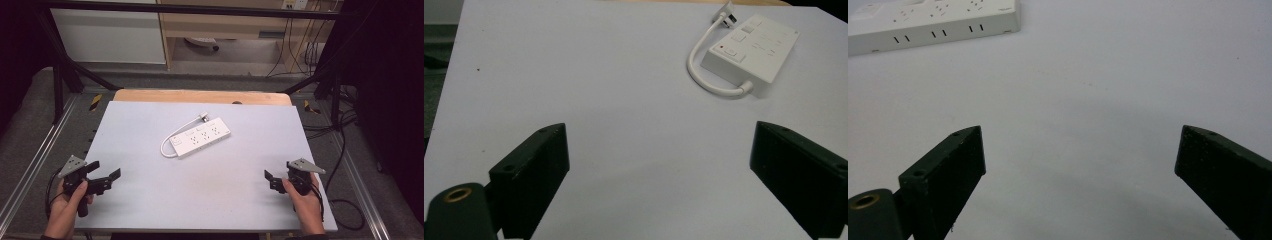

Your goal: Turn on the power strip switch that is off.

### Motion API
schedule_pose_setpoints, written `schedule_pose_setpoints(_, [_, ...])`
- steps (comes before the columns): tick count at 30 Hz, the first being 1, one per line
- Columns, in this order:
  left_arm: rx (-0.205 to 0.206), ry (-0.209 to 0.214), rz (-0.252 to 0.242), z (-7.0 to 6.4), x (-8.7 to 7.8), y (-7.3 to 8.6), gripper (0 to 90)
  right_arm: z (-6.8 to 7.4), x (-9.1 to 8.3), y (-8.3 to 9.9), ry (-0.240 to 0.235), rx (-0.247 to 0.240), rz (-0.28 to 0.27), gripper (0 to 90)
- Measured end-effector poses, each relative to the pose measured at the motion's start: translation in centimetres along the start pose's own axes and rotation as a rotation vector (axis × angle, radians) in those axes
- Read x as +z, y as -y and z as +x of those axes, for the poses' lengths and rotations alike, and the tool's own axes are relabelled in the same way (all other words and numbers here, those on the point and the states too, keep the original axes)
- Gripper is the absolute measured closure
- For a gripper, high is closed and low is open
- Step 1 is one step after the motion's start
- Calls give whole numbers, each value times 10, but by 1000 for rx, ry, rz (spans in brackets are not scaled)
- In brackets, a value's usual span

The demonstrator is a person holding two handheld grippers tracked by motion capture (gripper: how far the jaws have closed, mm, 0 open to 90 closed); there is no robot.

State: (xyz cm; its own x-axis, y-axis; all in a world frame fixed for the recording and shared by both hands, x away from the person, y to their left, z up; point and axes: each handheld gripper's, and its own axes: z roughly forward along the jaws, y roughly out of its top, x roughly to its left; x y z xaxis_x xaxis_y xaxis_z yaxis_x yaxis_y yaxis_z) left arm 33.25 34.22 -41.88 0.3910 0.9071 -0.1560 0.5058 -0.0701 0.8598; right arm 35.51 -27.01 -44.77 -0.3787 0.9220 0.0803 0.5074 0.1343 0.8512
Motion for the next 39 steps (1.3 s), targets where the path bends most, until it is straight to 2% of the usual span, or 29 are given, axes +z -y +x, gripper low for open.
schedule_pose_setpoints(3, [2,5,-4,-1,-1,0,94,1,1,1,0,-13,18,63])
schedule_pose_setpoints(11, [29,12,8,-4,2,1,93,-1,1,0,7,6,8,62])
schedule_pose_setpoints(17, [23,12,14,-3,2,1,91,1,1,-4,-2,13,-15,58])
schedule_pose_setpoints(20, [21,7,11,-3,2,1,91,5,-1,-9,-4,-15,-31,57])
schedule_pose_setpoints(23, [18,3,-4,-3,0,0,90,7,-2,-12,-17,-24,-48,58])
schedule_pose_setpoints(27, [13,12,0,-3,1,0,90,9,-2,-14,-31,-23,-52,58])
schedule_pose_setpoints(39, [48,36,26,-9,5,0,87,18,-5,-19,-51,-50,-46,44])
